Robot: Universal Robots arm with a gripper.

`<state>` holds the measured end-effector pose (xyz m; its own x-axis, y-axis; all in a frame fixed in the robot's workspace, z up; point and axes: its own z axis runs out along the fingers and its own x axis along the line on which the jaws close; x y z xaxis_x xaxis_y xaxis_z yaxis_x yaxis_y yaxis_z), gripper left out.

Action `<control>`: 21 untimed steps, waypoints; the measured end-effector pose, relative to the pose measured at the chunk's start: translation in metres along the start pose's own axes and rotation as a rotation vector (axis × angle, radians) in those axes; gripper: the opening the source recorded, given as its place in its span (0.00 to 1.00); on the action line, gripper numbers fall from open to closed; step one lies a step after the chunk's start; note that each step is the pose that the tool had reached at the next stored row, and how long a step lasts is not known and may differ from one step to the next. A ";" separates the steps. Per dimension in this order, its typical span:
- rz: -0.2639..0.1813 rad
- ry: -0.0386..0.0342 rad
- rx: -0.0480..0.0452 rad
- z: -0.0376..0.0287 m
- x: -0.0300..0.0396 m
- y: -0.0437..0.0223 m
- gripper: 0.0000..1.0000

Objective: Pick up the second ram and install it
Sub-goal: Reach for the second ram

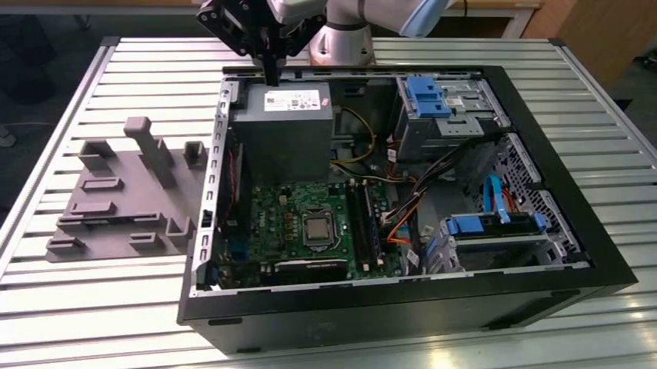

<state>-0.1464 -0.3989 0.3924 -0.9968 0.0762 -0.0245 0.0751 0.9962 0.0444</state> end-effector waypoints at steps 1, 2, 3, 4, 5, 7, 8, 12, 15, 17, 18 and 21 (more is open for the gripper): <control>0.000 0.0000 0.0000 0.0000 0.0004 0.0000 0.11; 0.000 0.0000 0.0000 0.0001 0.0008 -0.0001 0.11; 0.000 0.0000 0.0000 0.0001 0.0012 -0.0001 0.11; 0.000 0.0000 0.0000 0.0002 0.0017 -0.0001 0.11; 0.000 0.0000 0.0000 0.0002 0.0021 -0.0002 0.11; 0.000 0.0000 0.0000 0.0003 0.0029 -0.0002 0.11; 0.000 0.0000 0.0000 0.0003 0.0033 -0.0003 0.11; 0.000 0.0000 0.0000 0.0005 0.0049 -0.0004 0.11; 0.000 0.0000 0.0000 0.0006 0.0061 -0.0005 0.11; 0.000 0.0000 0.0000 0.0007 0.0069 -0.0006 0.11; 0.000 0.0000 0.0000 0.0008 0.0073 -0.0006 0.11; 0.000 0.0000 0.0000 0.0009 0.0085 -0.0007 0.11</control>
<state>-0.1550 -0.3989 0.3913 -0.9968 0.0762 -0.0245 0.0751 0.9962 0.0444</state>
